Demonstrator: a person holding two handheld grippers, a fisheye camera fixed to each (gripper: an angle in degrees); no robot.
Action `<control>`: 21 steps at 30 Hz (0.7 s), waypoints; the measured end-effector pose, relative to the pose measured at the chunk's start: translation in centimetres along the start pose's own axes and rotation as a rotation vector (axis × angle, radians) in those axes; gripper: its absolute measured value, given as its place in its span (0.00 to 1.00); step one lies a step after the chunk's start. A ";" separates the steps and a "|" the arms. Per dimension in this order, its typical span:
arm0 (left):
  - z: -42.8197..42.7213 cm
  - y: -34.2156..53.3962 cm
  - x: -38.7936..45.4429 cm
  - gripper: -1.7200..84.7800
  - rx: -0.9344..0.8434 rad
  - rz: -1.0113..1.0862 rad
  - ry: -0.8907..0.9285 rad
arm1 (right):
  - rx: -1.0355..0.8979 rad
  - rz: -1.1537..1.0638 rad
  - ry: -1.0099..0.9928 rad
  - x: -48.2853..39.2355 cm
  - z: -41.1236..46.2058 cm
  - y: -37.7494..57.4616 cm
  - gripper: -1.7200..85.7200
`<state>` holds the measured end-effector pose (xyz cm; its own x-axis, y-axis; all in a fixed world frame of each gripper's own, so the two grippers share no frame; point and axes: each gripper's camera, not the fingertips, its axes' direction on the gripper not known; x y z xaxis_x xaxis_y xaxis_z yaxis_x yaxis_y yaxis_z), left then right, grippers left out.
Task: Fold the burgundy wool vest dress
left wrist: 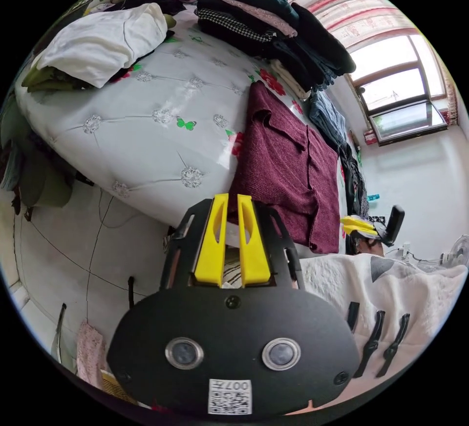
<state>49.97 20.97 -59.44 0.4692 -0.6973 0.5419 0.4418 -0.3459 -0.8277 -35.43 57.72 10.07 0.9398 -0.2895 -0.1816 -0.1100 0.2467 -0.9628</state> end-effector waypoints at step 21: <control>15.9 -4.1 5.8 0.06 -0.244 0.339 -0.050 | -0.067 0.178 0.453 3.2 12.7 -31.0 0.10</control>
<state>63.02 28.27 -50.61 0.5959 -0.7682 0.2341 0.0650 -0.2444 -0.9675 -24.91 60.86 41.91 0.6708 -0.6250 -0.3992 -0.2912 0.2731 -0.9169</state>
